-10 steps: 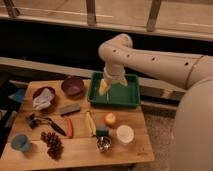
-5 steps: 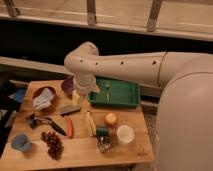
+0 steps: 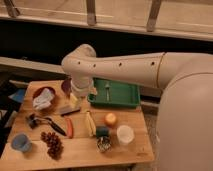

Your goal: Place grapes in tray

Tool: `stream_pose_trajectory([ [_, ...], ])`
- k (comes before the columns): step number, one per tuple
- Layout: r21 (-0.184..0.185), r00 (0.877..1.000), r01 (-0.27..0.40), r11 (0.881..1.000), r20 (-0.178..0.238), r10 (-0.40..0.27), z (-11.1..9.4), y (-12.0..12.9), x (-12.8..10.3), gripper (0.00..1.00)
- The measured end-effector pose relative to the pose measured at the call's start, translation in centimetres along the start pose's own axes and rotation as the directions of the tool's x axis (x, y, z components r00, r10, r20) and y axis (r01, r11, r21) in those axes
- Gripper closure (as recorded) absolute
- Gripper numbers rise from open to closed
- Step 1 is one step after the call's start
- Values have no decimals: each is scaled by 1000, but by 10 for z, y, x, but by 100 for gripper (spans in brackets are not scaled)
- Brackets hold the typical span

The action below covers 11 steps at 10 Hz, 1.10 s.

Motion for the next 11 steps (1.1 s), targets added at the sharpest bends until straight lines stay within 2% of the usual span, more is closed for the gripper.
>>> stream_pose_trajectory([
  [2, -3, 1000, 21, 1000, -8, -21, 6, 5, -3, 20],
  [4, -20, 997, 71, 997, -16, -71, 19, 30, -16, 20],
  [7, -57, 983, 179, 982, -34, -182, 45, 94, -30, 20],
  [9, -87, 973, 220, 972, -46, -225, 59, 120, -30, 20],
  [11, -139, 964, 244, 960, -69, -255, 80, 142, -23, 20],
])
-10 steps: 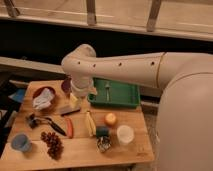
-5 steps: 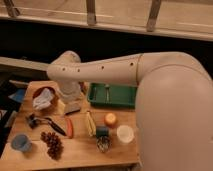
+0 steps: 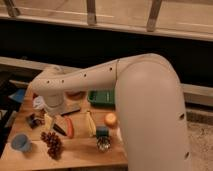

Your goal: Place grapes in tray

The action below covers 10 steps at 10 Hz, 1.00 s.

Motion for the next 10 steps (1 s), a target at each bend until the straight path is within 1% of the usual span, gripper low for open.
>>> stream_pose_trajectory([
  [1, -28, 1000, 12, 1000, -17, -12, 12, 10, 2, 20],
  [3, -71, 999, 39, 997, -28, -41, 22, 29, 3, 20],
  [4, -75, 999, 37, 996, -26, -40, 22, 29, 5, 20],
  [8, -74, 999, 38, 997, -26, -40, 22, 29, 5, 20],
  [9, -73, 999, 40, 997, -34, -43, 22, 30, 3, 20],
  [10, -77, 998, 43, 996, -52, -47, 28, 32, 2, 20],
])
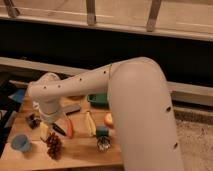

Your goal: Place grapes in tray

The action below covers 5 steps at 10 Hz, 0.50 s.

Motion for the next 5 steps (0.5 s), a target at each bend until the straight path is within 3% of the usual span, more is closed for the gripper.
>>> stream_pose_trajectory([
  [5, -61, 998, -9, 998, -65, 5, 37, 14, 10, 20],
])
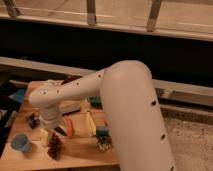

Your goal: Place grapes in tray

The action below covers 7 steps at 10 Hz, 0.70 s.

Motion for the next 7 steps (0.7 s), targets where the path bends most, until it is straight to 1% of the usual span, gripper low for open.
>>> stream_pose_trajectory([
  [3, -40, 1000, -12, 999, -9, 12, 10, 9, 7, 20],
  [5, -65, 1000, -6, 998, -13, 5, 18, 28, 7, 20],
  [6, -82, 1000, -4, 997, -18, 3, 23, 34, 6, 20],
  [7, -93, 1000, -8, 996, -22, 6, 28, 34, 5, 20],
])
